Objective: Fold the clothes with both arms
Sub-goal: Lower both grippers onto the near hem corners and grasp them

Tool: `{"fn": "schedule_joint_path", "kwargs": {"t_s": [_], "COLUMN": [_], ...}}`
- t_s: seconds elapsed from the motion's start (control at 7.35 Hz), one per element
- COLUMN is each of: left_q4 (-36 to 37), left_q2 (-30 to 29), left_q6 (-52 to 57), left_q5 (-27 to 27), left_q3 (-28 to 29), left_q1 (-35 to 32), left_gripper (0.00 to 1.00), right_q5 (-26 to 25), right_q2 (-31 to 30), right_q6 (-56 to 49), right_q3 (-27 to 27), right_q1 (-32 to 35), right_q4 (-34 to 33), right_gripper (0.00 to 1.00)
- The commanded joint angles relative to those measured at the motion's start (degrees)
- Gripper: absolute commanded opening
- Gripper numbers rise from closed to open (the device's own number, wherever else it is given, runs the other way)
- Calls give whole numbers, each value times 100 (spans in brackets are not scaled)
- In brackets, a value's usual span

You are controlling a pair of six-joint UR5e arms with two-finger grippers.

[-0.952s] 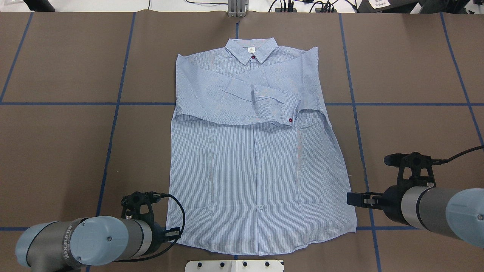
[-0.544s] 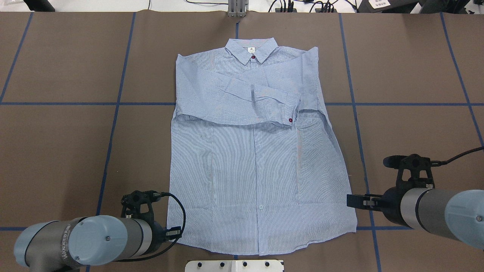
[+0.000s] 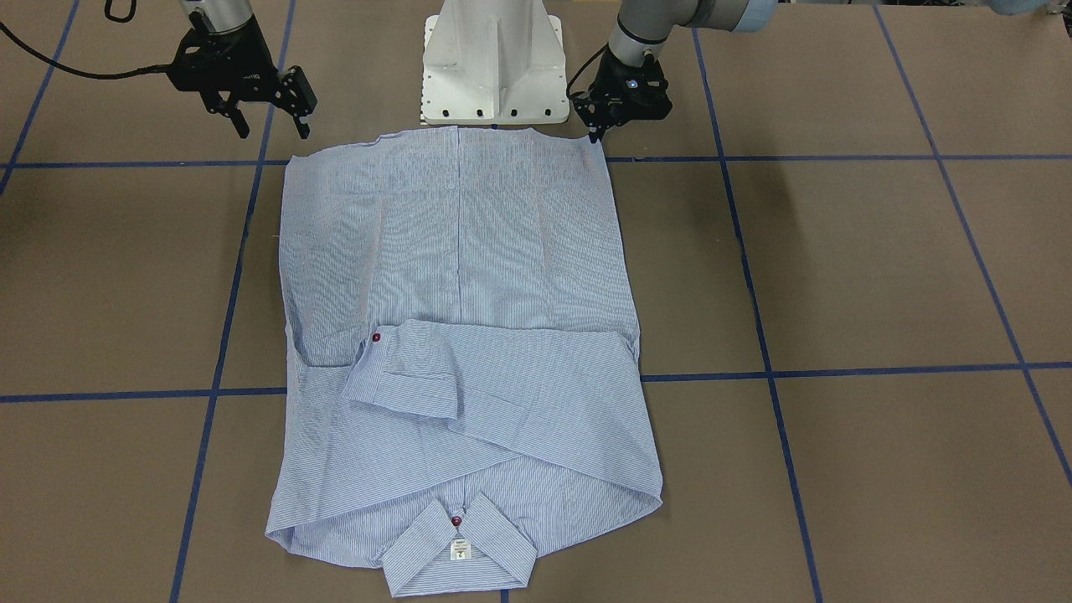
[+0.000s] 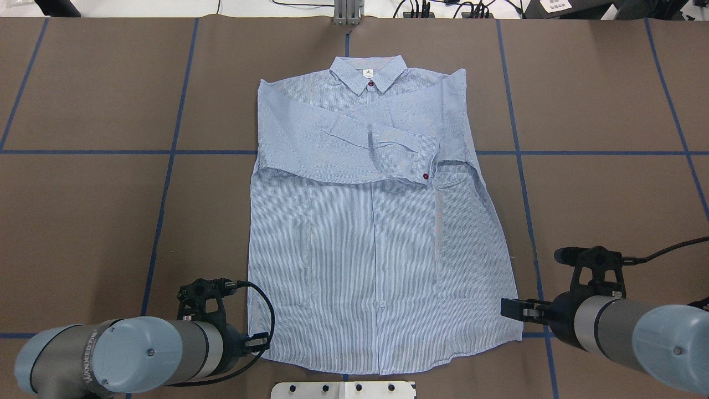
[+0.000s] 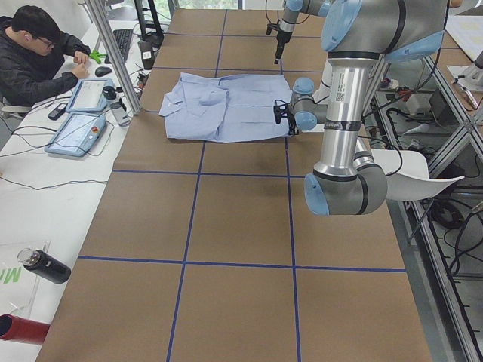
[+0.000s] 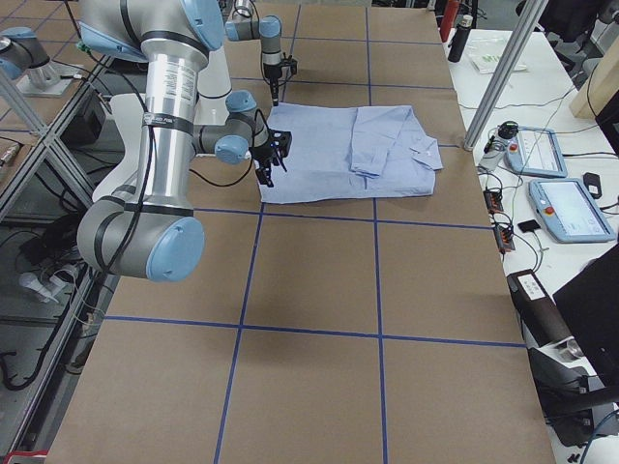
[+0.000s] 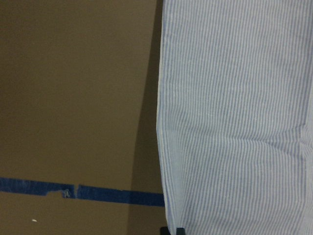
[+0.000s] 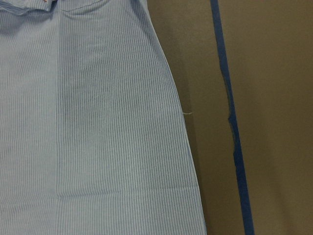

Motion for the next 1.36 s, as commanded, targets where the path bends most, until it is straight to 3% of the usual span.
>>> {"fn": "schedule_joint_path", "kwargs": {"t_s": [0.0, 0.41, 1.22], "left_q4": [8, 9, 26], "left_q2": [5, 5, 5], "left_q6": [-18, -18, -18], "left_q5": [184, 220, 265], "left_q3": [-40, -40, -155], "left_q1": [27, 36, 36], "left_gripper": [0, 0, 0], "right_q5": [-740, -1111, -1226], "right_q2": [-352, -504, -478], "right_q6": [311, 513, 540], "right_q3": [-836, -919, -1059], "right_q1": [-520, -855, -908], "right_q4": [1640, 1659, 1641], "right_gripper": [97, 85, 66]}}
